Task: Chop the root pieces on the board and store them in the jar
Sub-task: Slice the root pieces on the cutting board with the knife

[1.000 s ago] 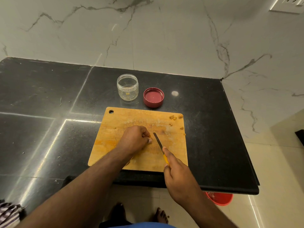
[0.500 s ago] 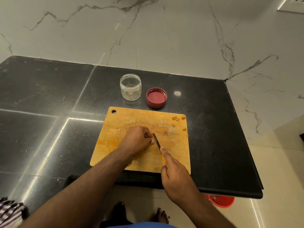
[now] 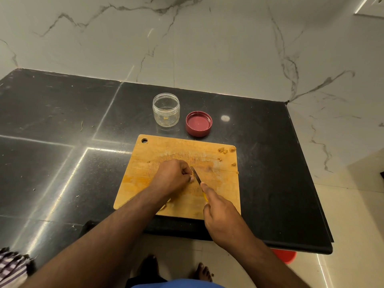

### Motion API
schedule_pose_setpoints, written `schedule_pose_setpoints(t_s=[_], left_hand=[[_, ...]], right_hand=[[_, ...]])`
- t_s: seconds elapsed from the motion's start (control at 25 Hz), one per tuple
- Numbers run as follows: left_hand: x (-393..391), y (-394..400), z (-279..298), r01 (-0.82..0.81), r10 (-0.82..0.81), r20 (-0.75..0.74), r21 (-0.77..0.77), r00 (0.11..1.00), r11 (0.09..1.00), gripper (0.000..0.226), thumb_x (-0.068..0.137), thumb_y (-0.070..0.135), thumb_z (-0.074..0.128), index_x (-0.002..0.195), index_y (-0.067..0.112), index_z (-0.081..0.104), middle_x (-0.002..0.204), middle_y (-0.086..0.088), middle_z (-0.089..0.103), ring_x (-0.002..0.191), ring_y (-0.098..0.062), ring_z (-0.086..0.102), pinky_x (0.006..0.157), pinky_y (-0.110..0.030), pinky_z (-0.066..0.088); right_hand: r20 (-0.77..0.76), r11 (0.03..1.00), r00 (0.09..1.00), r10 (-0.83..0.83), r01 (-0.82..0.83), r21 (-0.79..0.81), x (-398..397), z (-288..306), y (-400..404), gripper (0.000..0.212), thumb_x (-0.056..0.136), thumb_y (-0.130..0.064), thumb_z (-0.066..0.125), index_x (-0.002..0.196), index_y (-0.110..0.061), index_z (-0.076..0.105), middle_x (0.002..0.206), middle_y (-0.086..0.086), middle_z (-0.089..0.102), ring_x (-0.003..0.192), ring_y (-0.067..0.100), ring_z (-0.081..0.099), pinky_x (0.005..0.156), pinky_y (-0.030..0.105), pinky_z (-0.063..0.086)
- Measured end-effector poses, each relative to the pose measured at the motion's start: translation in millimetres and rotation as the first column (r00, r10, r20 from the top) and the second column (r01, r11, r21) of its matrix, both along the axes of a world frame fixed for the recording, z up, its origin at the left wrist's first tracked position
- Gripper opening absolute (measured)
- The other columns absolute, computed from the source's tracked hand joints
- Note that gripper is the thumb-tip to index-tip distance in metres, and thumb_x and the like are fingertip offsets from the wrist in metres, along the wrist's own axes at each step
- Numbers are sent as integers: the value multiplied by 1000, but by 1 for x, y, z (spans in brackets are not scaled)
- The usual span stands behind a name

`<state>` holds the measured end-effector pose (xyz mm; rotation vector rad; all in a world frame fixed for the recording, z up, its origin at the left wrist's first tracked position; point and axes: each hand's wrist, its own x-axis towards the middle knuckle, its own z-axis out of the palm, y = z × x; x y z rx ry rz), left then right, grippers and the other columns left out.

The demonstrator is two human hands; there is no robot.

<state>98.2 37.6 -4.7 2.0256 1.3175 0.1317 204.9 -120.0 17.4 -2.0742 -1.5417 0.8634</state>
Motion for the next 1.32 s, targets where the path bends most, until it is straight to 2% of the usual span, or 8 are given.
schedule_pose_setpoints(t_s=[0.12, 0.36, 0.56, 0.64, 0.8, 0.96, 1.12, 1.32], left_hand=[[0, -1, 0, -1, 1, 2, 10, 1000, 1000, 7, 89, 22, 75, 96, 23, 77, 88, 12, 69, 80, -2, 58, 60, -13, 40], [1, -3, 0, 10, -10, -5, 32, 1000, 999, 7, 90, 22, 73, 95, 21, 77, 92, 7, 72, 84, -7, 62, 71, -20, 46], [1, -2, 0, 22, -22, -3, 34, 1000, 999, 7, 91, 18, 71, 94, 19, 78, 91, 9, 72, 82, -4, 61, 62, -14, 42], [1, -3, 0, 13, -13, 2, 43, 1000, 999, 8, 91, 19, 72, 96, 19, 77, 93, 9, 71, 81, -4, 59, 62, -14, 40], [1, -5, -1, -25, 24, 26, 49, 999, 998, 11, 90, 21, 73, 100, 19, 77, 95, 9, 71, 84, -6, 59, 70, -18, 41], [2, -3, 0, -29, 28, 16, 19, 999, 999, 10, 91, 23, 73, 101, 21, 76, 95, 9, 70, 82, -3, 57, 64, -14, 40], [1, 0, 5, 9, -9, -13, 1, 1000, 1000, 13, 92, 20, 70, 105, 22, 75, 102, 6, 71, 88, -6, 59, 69, -17, 43], [-9, 8, 15, 44, -44, -28, -17, 999, 999, 29, 94, 7, 57, 108, 25, 76, 115, 5, 70, 90, -3, 57, 62, -10, 42]], right_hand=[[48, 1000, 999, 7, -7, 3, -2, -2, -1, 54, 103, -24, 33, 154, -32, 18, 128, -3, 53, 107, 10, 52, 90, 29, 49], [55, 1000, 998, 22, -23, 6, -6, -5, -2, 55, 103, -23, 32, 155, -31, 15, 122, -3, 54, 98, 10, 51, 80, 25, 45], [39, 999, 999, 35, -33, -33, -7, -9, 6, 56, 102, -21, 33, 155, -29, 16, 136, 1, 51, 115, 16, 52, 95, 32, 47], [13, 999, 1000, 26, -25, -41, -7, -10, 7, 56, 102, -21, 33, 155, -30, 17, 136, 1, 52, 115, 15, 52, 96, 31, 47], [-68, 999, 997, -23, 20, -49, -9, -10, -1, 55, 103, -22, 35, 154, -32, 17, 125, -2, 55, 98, 7, 54, 79, 20, 44], [-118, 996, 991, -62, 54, -77, -11, -6, -21, 57, 103, -25, 37, 153, -41, 14, 106, -10, 56, 77, 4, 53, 59, 16, 38], [-124, 996, 990, -69, 61, -61, -5, 0, -33, 54, 103, -25, 39, 153, -40, 23, 99, -13, 56, 74, 2, 51, 58, 15, 39], [-186, 987, 969, -161, 155, -44, 9, 9, -38, 52, 102, -21, 42, 148, -42, 32, 102, -9, 59, 64, -2, 55, 53, 15, 39]])
